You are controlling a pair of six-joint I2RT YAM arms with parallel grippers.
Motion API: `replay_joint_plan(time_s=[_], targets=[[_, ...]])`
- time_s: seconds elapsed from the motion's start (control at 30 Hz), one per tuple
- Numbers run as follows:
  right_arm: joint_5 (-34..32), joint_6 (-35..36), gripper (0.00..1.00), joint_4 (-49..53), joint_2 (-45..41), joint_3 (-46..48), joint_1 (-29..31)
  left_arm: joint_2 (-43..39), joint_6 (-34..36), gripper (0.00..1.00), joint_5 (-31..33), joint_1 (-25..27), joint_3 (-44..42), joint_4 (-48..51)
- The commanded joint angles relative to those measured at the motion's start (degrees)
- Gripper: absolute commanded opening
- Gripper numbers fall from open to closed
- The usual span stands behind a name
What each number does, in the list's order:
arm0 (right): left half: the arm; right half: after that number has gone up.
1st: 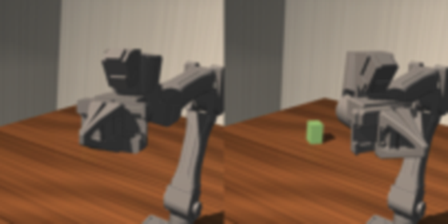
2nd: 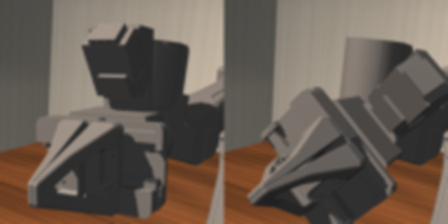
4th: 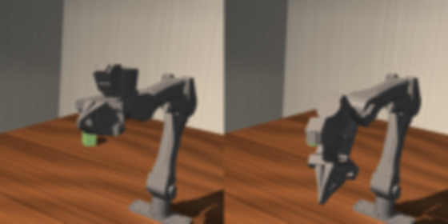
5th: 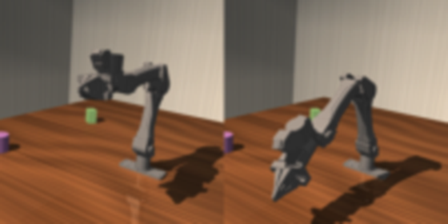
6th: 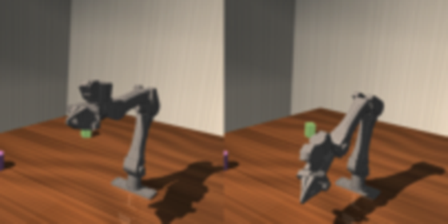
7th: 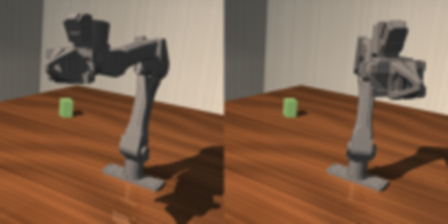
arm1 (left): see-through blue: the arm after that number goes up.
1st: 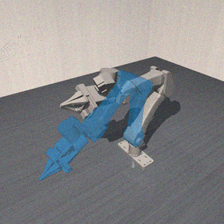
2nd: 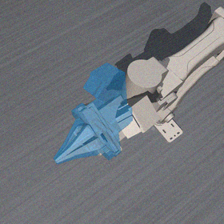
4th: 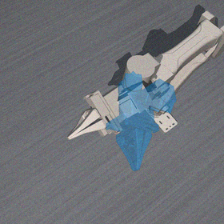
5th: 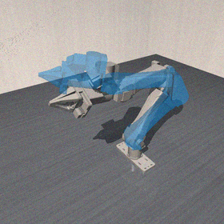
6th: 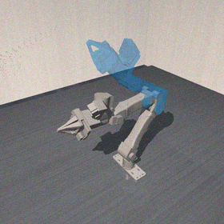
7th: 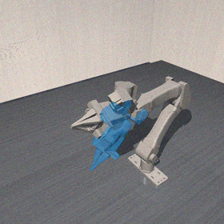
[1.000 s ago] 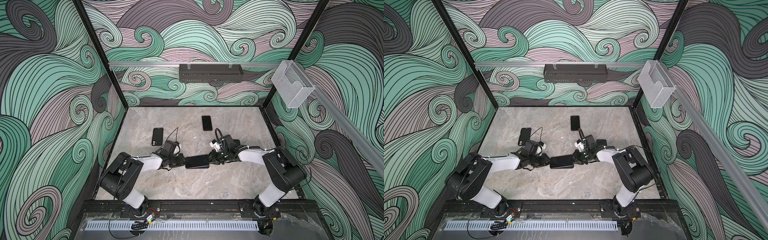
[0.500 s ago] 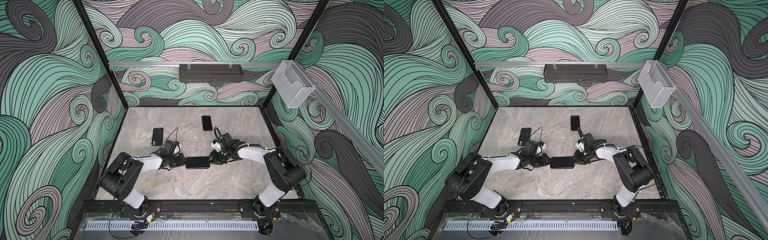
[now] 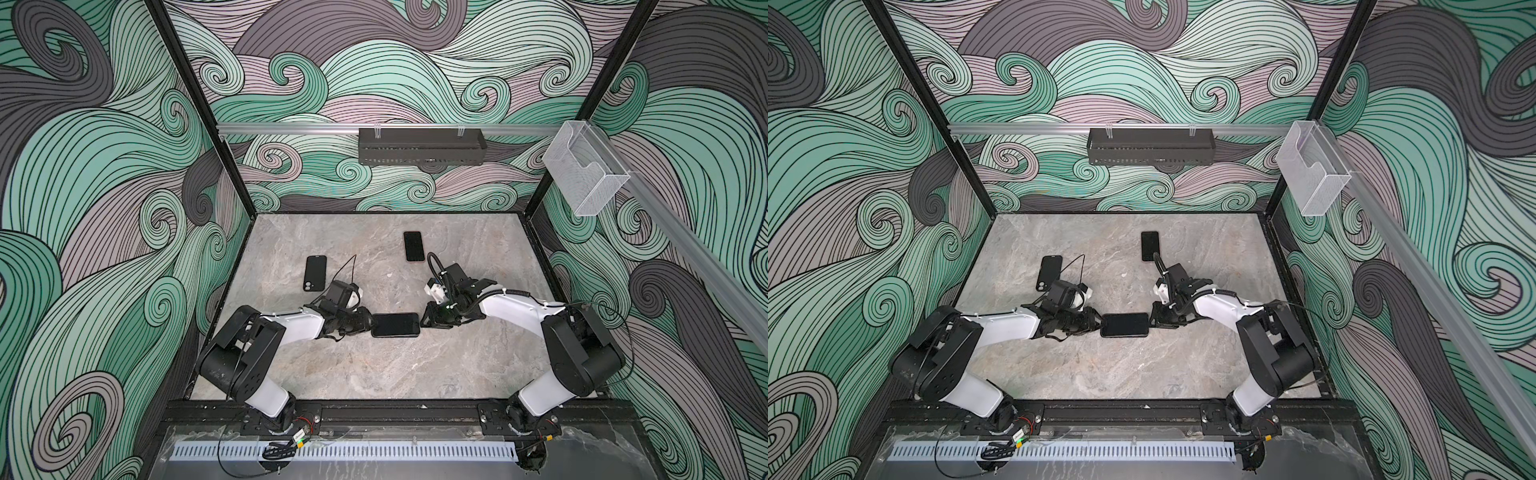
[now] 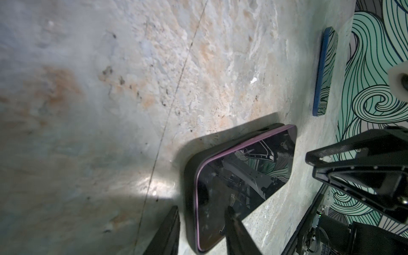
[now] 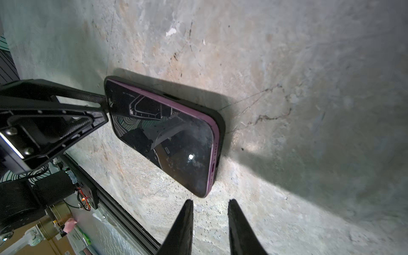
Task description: Put the phone into the phone case
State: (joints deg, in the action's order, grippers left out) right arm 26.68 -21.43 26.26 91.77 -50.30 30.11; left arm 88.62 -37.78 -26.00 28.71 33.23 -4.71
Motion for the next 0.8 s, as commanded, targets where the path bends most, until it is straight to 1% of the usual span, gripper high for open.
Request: replay_joint_plan(time_s=[0.0,0.27,0.47,0.77], targets=[[-1.7,1.0,0.26,1.5,1.0,-0.4,1.4,-0.8,0.8,0.36,-0.2,0.4,1.6,2.7],[-2.8,0.1,0.2,-0.1,4.0,-0.7,3.2,0.4,1.5,0.29,-2.7,0.7,1.7,2.8],[-2.9,0.1,0.17,-0.7,5.2,-0.7,3.4,1.0,2.0,0.27,-3.6,0.9,1.7,2.6],[-1.3,-0.5,0.13,-3.6,7.3,-0.1,3.5,2.4,2.4,0.23,-4.6,1.3,2.4,2.7]])
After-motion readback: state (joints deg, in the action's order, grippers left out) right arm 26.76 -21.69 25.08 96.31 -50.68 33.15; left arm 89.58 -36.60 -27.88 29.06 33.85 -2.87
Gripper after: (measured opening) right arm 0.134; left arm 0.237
